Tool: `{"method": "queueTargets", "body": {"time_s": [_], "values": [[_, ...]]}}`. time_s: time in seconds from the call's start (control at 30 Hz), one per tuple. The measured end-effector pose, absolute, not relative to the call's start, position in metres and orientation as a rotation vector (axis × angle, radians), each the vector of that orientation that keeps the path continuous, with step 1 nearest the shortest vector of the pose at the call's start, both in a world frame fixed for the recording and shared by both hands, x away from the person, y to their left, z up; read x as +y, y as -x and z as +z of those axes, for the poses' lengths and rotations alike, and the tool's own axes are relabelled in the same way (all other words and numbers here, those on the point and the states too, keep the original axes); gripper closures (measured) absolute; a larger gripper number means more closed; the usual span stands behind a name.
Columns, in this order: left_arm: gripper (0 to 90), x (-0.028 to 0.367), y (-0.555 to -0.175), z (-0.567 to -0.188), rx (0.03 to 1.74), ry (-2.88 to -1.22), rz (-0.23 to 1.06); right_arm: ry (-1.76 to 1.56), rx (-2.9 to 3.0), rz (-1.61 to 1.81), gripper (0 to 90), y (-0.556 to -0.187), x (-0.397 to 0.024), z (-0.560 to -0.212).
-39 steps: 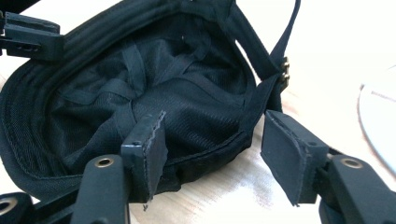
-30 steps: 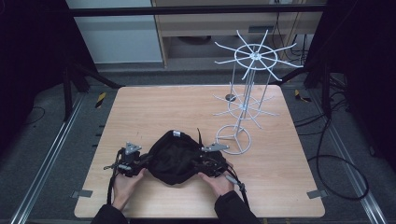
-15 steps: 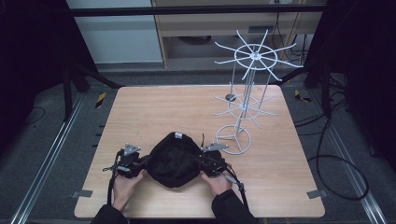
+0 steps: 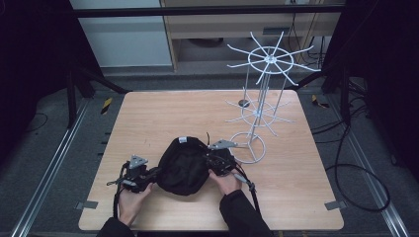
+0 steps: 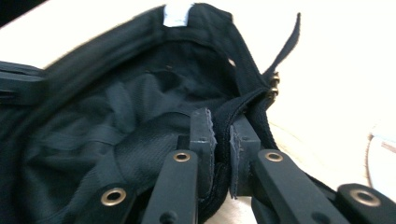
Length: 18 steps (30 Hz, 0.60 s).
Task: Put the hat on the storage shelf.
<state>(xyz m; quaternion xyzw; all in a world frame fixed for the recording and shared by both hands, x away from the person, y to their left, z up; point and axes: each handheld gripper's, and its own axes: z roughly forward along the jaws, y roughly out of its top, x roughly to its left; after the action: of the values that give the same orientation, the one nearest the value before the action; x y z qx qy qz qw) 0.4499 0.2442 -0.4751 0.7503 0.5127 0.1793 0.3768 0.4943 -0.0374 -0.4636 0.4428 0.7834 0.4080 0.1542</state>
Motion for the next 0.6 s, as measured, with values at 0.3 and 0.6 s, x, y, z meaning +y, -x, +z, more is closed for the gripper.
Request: {"method": "queueTargets", "body": {"time_s": [0.3, 0.6], "values": [[51.3, 0.25, -0.472, -0.467, 1.267, -1.904, 0.53, -1.279, 2.183, 1.167, 48.8, -0.489, -0.051, -0.455], [76.0, 0.244, -0.48, -0.478, 1.282, -1.962, 0.442, -1.31, 2.201, 1.233, 35.4, -0.464, -0.064, -0.454]]}}
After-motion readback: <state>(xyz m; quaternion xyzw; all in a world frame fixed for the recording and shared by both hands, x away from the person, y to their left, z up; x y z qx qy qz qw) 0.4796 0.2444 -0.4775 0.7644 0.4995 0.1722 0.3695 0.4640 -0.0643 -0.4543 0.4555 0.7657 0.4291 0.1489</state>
